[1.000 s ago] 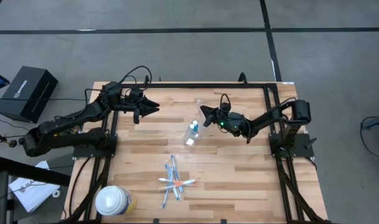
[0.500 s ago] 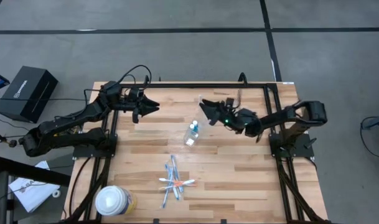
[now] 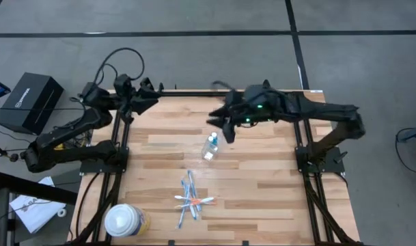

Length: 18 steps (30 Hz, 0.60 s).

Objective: Pick & Place toothbrushing station
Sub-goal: Put the bottom orange toothbrush into the right section of the transparent organizer

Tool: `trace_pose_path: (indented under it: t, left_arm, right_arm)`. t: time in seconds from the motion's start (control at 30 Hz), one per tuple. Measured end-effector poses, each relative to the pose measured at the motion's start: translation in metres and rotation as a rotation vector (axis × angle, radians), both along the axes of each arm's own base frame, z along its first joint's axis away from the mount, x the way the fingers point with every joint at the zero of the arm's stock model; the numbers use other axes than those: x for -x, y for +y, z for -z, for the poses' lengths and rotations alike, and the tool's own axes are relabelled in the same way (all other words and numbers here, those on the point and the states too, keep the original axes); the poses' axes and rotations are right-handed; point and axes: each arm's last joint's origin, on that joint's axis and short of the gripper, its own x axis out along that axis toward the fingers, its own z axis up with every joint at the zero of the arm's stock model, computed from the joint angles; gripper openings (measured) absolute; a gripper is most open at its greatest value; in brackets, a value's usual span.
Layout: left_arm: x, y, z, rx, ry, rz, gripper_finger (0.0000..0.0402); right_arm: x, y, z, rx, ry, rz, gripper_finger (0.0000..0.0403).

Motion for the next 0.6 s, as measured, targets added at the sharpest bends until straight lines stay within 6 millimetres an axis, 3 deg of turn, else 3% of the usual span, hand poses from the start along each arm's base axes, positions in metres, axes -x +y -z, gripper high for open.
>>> trace_pose_path:
  t: [0.13,0.23,0.37,0.47,0.6]
  left_arm:
    - [-0.004,0.002,0.004,-0.018,0.114,-0.019,0.0131]
    - [-0.005,0.003,0.02,-0.05,0.34,-0.046,0.0131]
    - [-0.006,-0.009,0.049,-0.092,0.624,0.026,0.0131]
    - [-0.008,-0.031,0.065,-0.149,0.764,0.14,0.0131]
    - [-0.011,-0.068,0.08,-0.231,0.938,0.296,0.0131]
  right_arm:
    - [-0.023,0.02,0.016,0.022,0.273,-0.145,0.0142]
    - [-0.038,0.03,0.031,0.029,0.329,-0.176,0.0147]
    - [-0.041,0.027,0.021,-0.022,0.237,-0.127,0.0155]
    - [-0.04,0.015,0.014,-0.05,0.189,-0.033,0.0161]
    - [-0.018,0.0,-0.015,-0.046,0.095,0.053,0.0164]
